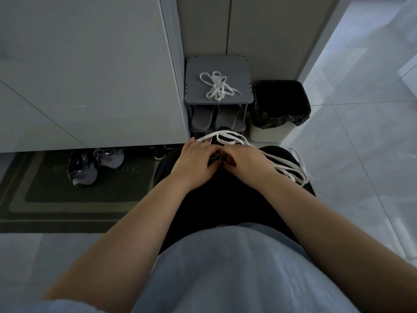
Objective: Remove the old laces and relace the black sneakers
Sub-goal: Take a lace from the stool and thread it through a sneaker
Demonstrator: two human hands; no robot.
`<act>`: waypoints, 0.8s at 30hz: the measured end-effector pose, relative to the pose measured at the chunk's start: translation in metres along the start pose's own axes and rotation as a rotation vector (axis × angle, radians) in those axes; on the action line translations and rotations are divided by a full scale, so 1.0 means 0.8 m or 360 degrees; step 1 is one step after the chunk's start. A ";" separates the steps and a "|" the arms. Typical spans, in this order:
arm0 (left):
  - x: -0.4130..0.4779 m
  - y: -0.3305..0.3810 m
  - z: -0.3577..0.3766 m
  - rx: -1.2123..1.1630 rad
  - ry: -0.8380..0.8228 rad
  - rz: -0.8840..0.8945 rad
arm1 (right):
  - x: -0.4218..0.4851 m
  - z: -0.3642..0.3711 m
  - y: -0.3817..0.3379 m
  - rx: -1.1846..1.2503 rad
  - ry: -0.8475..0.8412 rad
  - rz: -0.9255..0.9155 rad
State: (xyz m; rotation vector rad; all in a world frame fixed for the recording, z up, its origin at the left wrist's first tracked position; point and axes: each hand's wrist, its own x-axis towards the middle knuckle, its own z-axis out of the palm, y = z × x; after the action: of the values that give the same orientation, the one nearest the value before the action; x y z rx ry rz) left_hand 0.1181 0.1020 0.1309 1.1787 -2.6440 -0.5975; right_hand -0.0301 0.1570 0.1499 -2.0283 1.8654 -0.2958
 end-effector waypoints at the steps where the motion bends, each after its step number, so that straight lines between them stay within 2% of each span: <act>1: 0.000 0.000 0.000 -0.0005 0.0005 -0.0003 | 0.001 0.000 -0.003 -0.0047 0.0011 -0.0027; 6: 0.002 -0.002 0.003 -0.0051 0.0091 -0.0038 | 0.013 0.015 -0.014 -0.0402 0.0034 0.0091; 15: 0.005 -0.005 0.008 -0.0080 0.0099 -0.0067 | 0.016 0.019 -0.023 -0.0378 0.0078 0.0330; 24: 0.003 0.002 0.007 -0.0054 0.0059 -0.0109 | 0.014 0.013 -0.034 -0.0494 -0.0014 0.0321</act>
State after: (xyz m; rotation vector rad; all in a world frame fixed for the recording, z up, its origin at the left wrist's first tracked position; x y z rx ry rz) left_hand 0.1139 0.1025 0.1265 1.2628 -2.5617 -0.6236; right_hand 0.0003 0.1491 0.1504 -1.9988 2.2023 0.0618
